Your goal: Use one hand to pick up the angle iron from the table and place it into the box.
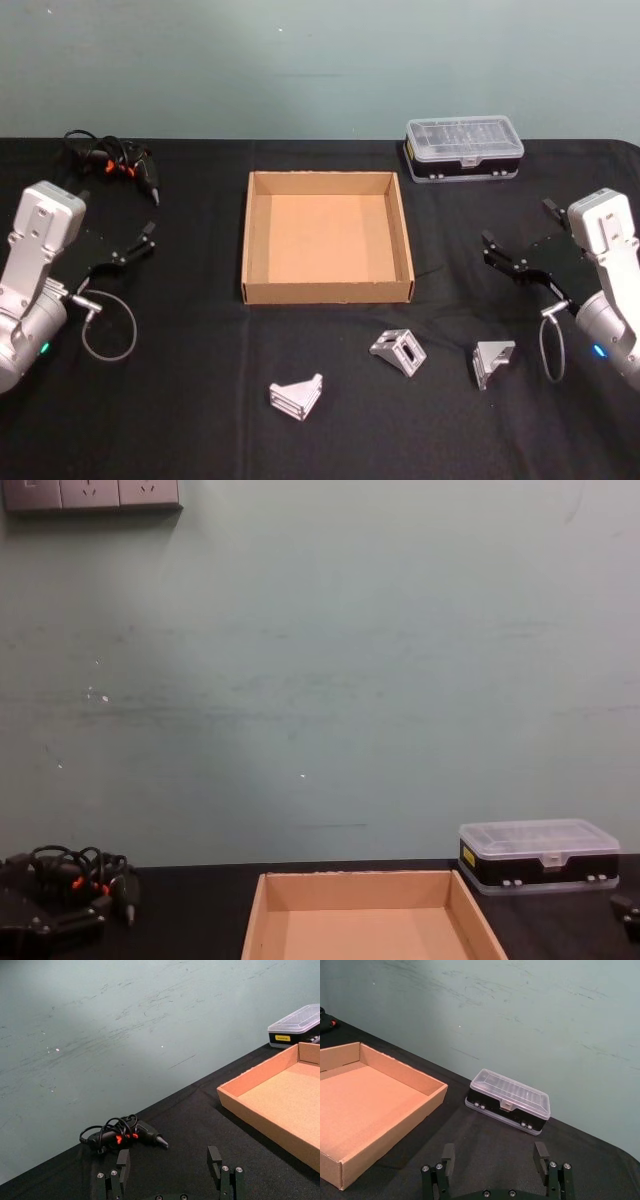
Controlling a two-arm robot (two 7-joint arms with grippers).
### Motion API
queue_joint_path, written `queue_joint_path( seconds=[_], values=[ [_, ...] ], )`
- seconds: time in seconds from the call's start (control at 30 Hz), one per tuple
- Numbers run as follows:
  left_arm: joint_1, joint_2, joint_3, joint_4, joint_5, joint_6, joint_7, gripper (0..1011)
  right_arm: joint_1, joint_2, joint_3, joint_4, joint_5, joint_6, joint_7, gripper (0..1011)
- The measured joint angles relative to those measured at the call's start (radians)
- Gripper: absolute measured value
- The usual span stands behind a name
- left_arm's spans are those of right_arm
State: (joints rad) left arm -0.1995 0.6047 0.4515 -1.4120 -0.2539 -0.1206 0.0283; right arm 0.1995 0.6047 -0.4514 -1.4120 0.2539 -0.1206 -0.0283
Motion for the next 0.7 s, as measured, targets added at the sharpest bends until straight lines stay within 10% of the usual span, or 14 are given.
queue_joint_path(
  seconds=[0.7],
  values=[
    [0.000,0.000,0.000,0.000,0.000,0.000,0.000,1011,-0.069,0.020,0.047,-0.101,0.012,0.008,0.010,1000]
  ],
)
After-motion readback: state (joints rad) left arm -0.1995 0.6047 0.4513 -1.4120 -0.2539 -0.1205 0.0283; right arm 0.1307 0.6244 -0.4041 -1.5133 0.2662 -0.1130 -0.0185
